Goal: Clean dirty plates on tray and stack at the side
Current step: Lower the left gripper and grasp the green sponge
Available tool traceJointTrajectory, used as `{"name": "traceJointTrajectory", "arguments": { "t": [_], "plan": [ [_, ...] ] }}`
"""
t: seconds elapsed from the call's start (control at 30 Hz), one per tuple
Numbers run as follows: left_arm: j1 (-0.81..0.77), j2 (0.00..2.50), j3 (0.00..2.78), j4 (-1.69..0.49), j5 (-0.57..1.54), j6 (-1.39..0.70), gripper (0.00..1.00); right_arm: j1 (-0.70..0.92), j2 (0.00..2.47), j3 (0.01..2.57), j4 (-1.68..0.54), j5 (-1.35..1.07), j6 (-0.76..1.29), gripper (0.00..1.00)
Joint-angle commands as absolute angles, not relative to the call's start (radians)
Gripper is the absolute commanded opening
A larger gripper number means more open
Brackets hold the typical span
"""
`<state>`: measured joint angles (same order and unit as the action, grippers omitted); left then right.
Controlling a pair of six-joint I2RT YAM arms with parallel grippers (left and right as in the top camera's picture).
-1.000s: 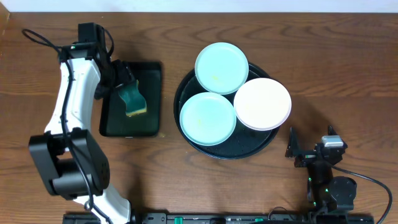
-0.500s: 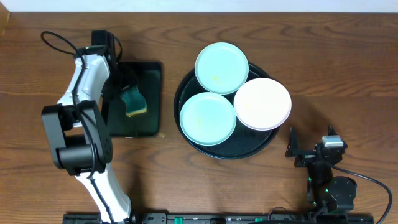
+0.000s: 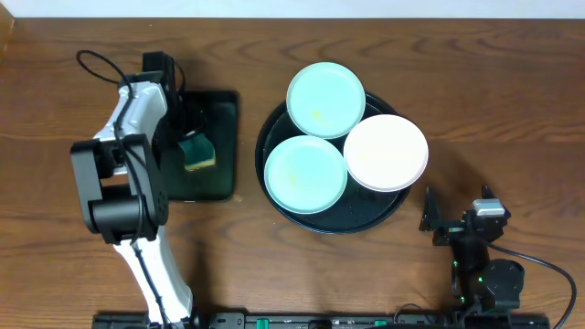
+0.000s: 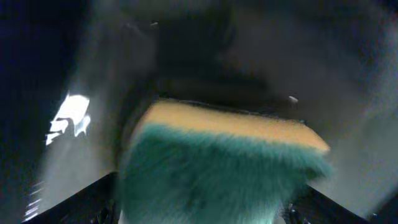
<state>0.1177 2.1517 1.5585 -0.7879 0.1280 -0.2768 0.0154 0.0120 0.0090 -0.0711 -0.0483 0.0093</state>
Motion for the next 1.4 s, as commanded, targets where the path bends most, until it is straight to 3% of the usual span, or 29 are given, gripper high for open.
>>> {"name": "traceJointTrajectory", "arguments": {
  "t": [0.0, 0.2, 0.3, 0.47, 0.6, 0.63, 0.67, 0.7, 0.73, 0.77, 0.8, 1.37],
  "plan": [
    [0.118, 2.174, 1.567, -0.782, 0.170, -0.229, 0.80, 0.020, 0.008, 0.006, -0.074, -0.042, -0.006, 0.99],
    [0.118, 2.174, 1.567, -0.778, 0.171, -0.221, 0.78, 0.020, 0.007, 0.006, -0.074, -0.043, -0.006, 0.99],
    [0.118, 2.174, 1.567, -0.775, 0.155, -0.221, 0.64, 0.020, 0.007, 0.006, -0.074, -0.042, -0.006, 0.99],
    [0.118, 2.174, 1.567, -0.780, 0.066, -0.222, 0.26, 0.020, 0.008, 0.006, -0.074, -0.042, -0.005, 0.99],
    [0.118, 2.174, 1.567, -0.791, 0.051, -0.222, 0.08, 0.020, 0.007, 0.006, -0.074, -0.043, -0.006, 0.99],
    [0.118, 2.174, 1.567, -0.795, 0.051, -0.222, 0.08, 0.020, 0.007, 0.006, -0.074, -0.043, -0.006, 0.99],
    [0.118, 2.174, 1.567, -0.800, 0.051, -0.222, 0.21, 0.020, 0.007, 0.006, -0.074, -0.043, -0.006, 0.99],
    [0.118, 2.174, 1.567, -0.804, 0.051, -0.222, 0.34, 0.020, 0.008, 0.006, -0.074, -0.042, -0.005, 0.99],
    [0.118, 2.174, 1.567, -0.811, 0.051, -0.222, 0.64, 0.020, 0.008, 0.006, -0.074, -0.042, -0.006, 0.99],
    [0.118, 2.174, 1.567, -0.823, 0.051, -0.222, 0.81, 0.020, 0.007, 0.006, -0.074, -0.042, -0.006, 0.99],
    [0.118, 2.174, 1.567, -0.834, 0.051, -0.222, 0.86, 0.020, 0.008, 0.006, -0.074, -0.043, -0.006, 0.99],
    [0.118, 2.174, 1.567, -1.074, 0.070, -0.222, 0.87, 0.020, 0.008, 0.006, -0.074, -0.042, -0.006, 0.99]
  ]
}}
